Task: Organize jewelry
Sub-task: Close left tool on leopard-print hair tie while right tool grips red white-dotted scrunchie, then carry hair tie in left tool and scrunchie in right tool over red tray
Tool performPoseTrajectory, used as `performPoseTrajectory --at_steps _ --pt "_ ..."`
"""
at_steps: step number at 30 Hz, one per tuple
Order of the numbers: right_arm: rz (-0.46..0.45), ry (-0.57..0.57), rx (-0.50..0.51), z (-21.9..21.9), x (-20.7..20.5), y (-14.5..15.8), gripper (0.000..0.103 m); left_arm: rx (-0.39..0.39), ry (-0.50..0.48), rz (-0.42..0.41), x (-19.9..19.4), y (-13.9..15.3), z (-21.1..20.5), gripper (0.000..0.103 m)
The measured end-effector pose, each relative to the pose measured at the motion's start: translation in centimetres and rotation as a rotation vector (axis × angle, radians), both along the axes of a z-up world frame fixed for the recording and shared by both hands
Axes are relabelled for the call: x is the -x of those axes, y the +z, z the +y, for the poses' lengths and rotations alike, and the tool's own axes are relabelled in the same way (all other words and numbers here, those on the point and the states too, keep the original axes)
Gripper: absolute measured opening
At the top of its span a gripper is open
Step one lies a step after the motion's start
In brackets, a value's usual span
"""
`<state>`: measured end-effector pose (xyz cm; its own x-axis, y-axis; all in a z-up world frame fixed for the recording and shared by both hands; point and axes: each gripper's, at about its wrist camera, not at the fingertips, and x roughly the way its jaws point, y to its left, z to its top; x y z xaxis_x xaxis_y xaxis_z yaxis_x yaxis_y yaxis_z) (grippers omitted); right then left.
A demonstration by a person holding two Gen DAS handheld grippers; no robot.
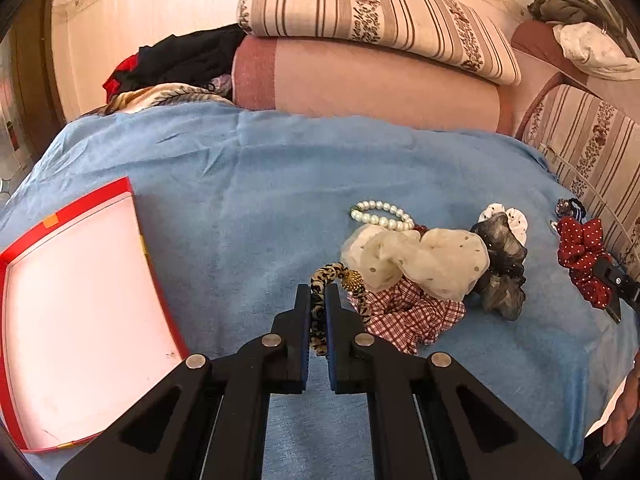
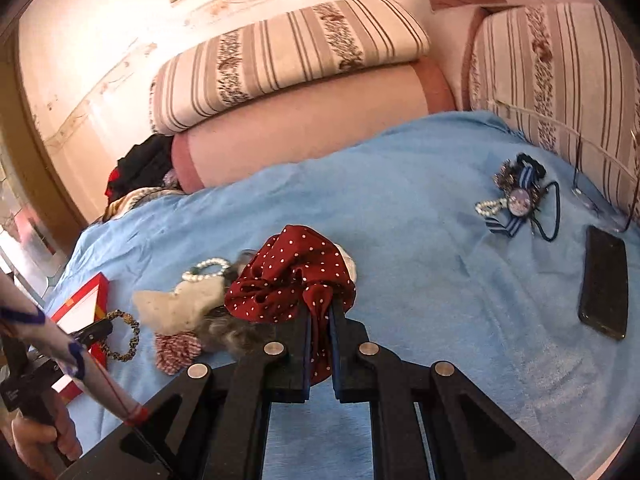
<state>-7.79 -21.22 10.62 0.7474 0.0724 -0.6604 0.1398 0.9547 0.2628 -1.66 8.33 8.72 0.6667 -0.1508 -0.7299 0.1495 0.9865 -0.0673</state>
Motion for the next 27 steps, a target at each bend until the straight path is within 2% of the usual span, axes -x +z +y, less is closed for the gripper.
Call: performPoseTrajectory --at_steps 12,17,27 --pt "-0.042 0.126 0.024 5.2 0.5 1.1 0.008 0.017 0.034 -0.028 1.3 1.5 2.8 0.006" --pt "-0.038 0.185 0.007 8.2 0.3 1.6 0.008 0.026 0.079 -0.042 1.7 2.3 5.0 0.006" --pt "0.001 0.384 -0.050 18.2 -2.8 2.6 0.008 0.065 0.231 -0.064 1.9 3.7 12.8 0.006"
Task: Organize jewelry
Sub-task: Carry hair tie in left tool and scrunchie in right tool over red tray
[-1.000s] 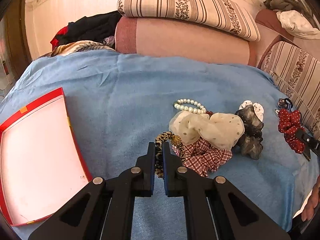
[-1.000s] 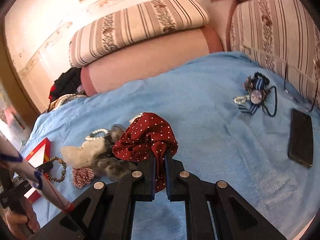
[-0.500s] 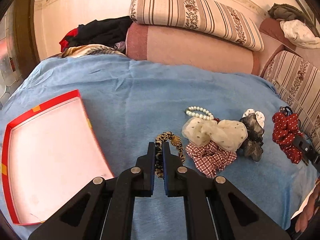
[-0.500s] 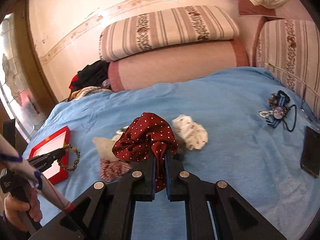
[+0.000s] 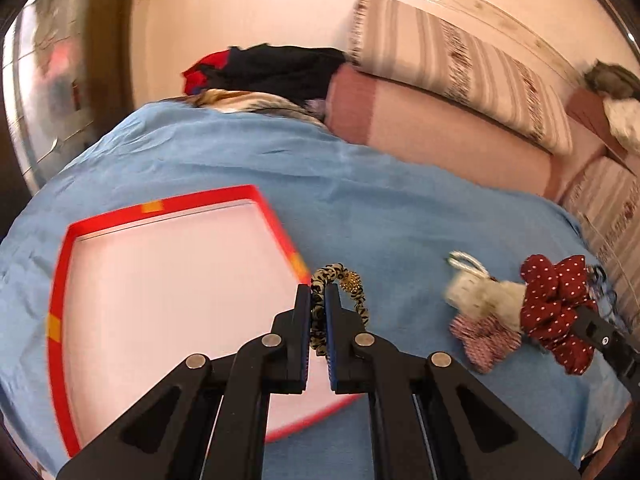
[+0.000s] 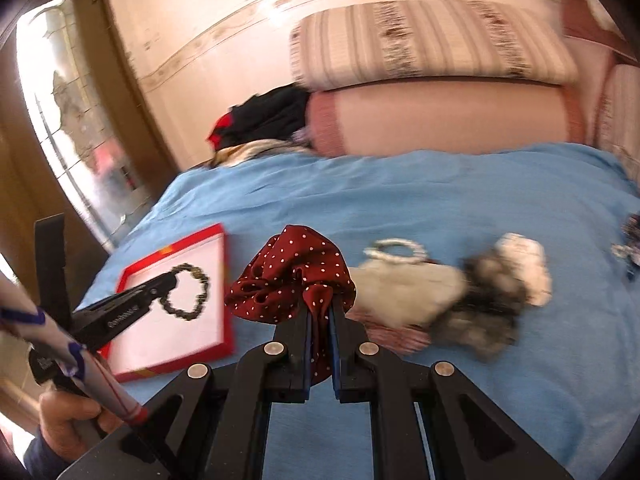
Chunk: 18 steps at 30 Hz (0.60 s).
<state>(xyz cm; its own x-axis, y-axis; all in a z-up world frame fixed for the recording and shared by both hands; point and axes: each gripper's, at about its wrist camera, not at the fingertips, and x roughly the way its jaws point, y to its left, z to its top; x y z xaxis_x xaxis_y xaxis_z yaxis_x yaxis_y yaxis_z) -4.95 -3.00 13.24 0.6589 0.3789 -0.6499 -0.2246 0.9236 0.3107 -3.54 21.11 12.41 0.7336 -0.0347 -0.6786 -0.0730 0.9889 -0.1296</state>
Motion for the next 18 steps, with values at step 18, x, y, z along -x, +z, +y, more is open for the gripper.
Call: performPoseTrajectory --at_steps 18 --pt "0.137 0.282 0.026 19.4 -9.2 -2.4 0.008 0.085 0.320 0.051 -2.0 -1.4 17.0 0.006"
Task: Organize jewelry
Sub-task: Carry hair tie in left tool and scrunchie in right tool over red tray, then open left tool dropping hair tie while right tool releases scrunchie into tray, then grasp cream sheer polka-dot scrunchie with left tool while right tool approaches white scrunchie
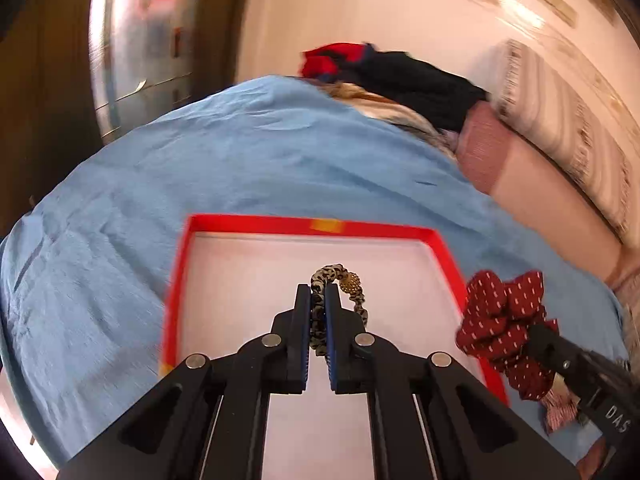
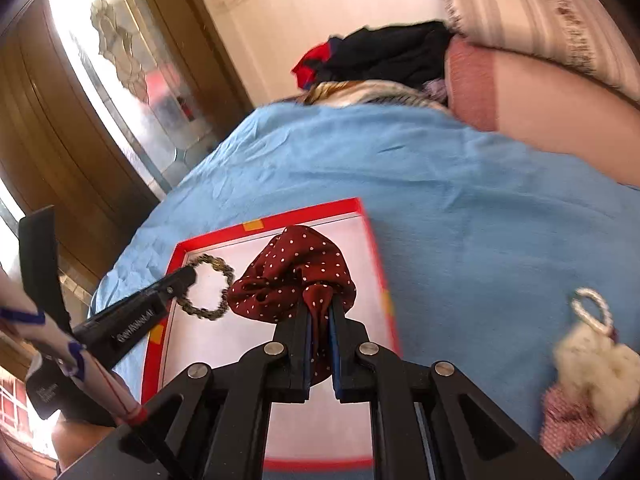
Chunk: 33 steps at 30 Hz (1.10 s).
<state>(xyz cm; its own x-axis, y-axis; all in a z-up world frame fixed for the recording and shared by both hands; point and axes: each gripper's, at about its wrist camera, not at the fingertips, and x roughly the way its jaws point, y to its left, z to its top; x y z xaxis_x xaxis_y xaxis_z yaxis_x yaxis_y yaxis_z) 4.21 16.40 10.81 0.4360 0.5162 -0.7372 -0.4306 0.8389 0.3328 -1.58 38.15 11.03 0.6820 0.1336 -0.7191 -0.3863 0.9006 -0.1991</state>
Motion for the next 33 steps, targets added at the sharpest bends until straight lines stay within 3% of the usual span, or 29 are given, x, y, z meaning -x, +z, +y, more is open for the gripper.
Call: performPoseTrajectory --at_steps 7,16,20,21,23,24,29,33 --pt "0.067 0.018 0.029 5.2 -3.8 -2.6 0.008 0.066 0.068 0.059 -2.1 -2.6 5.1 0.006" --pt "0.153 0.039 0.038 8.8 -6.6 -5.8 0.008 0.072 0.083 0.082 -3.1 -3.5 5.3 0.007" --pt "0.146 0.040 0.060 9.5 -6.7 -6.4 0.013 0.067 0.095 0.097 -3.3 -3.8 5.4 0.007" --pt "0.140 0.033 0.065 9.5 -6.7 -6.5 0.013 0.062 0.098 0.097 -3.4 -3.8 5.4 0.009" --pt "0.138 0.030 0.064 9.3 -6.7 -6.4 0.032 0.052 0.103 0.098 -3.4 -3.7 5.3 0.012" --pt "0.133 0.031 0.057 9.1 -6.7 -6.2 0.035 0.050 0.104 0.099 -3.3 -3.6 5.3 0.015" --pt "0.116 0.033 0.031 7.5 -6.0 -4.6 0.036 0.032 0.119 0.082 -3.1 -2.6 4.8 0.019" --pt "0.081 0.023 -0.018 4.7 -4.2 -2.3 0.036 0.028 0.100 0.020 -2.6 -0.4 3.3 0.019"
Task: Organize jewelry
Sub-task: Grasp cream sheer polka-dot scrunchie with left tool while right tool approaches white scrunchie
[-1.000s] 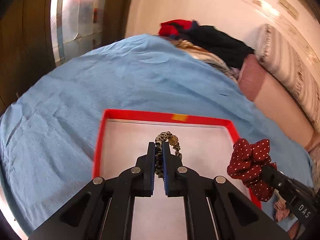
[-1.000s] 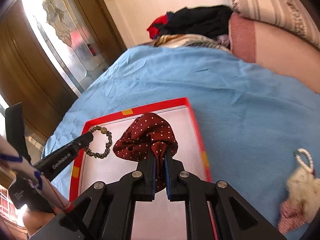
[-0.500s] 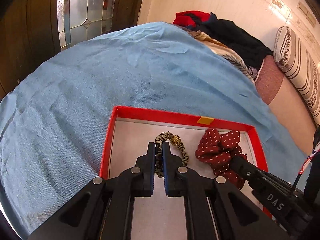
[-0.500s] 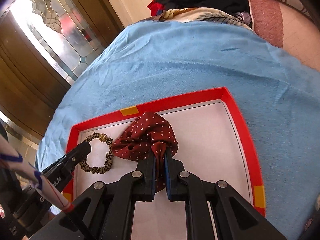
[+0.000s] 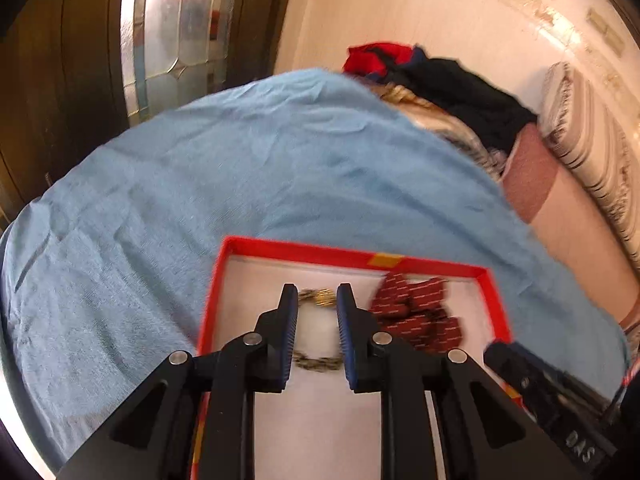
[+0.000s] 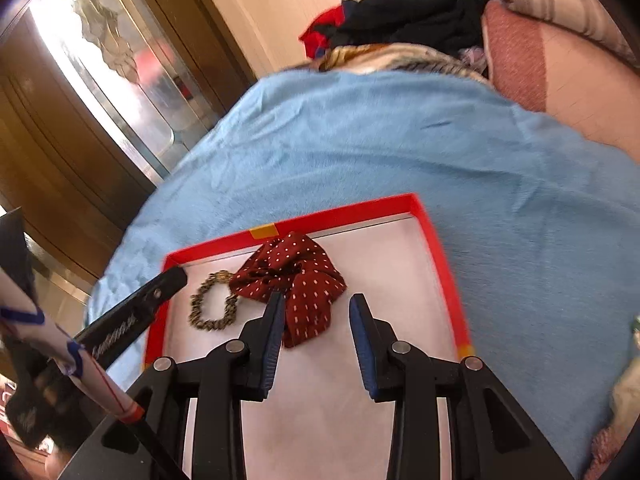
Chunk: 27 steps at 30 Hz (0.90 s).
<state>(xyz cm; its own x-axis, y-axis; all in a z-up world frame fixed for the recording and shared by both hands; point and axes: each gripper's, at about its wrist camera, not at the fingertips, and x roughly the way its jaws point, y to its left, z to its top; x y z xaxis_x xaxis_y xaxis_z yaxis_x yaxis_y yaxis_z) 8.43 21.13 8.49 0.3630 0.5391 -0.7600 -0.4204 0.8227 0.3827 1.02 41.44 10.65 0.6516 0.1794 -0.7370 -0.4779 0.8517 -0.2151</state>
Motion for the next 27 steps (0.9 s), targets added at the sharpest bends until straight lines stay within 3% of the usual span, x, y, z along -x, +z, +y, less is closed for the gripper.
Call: performPoseTrajectory --at_steps 9,16,23,27 --pt "-0.020 -0.090 -0.074 -9.9 4.5 2.2 0.036 -0.025 -0.125 -0.074 -0.9 3.0 -7.6 0.019" --pt "-0.032 -0.220 -0.066 -21.3 8.0 2.8 0.036 -0.030 -0.294 -0.072 -2.9 3.1 -16.7 0.019" --pt "-0.067 -0.538 -0.071 -35.3 8.7 2.8 0.036 0.058 -0.541 0.001 -5.2 0.7 -26.9 0.019" --pt "-0.004 -0.657 -0.127 -40.4 7.7 1.3 0.036 0.141 -0.693 0.091 -5.9 -1.7 -31.9 0.034"
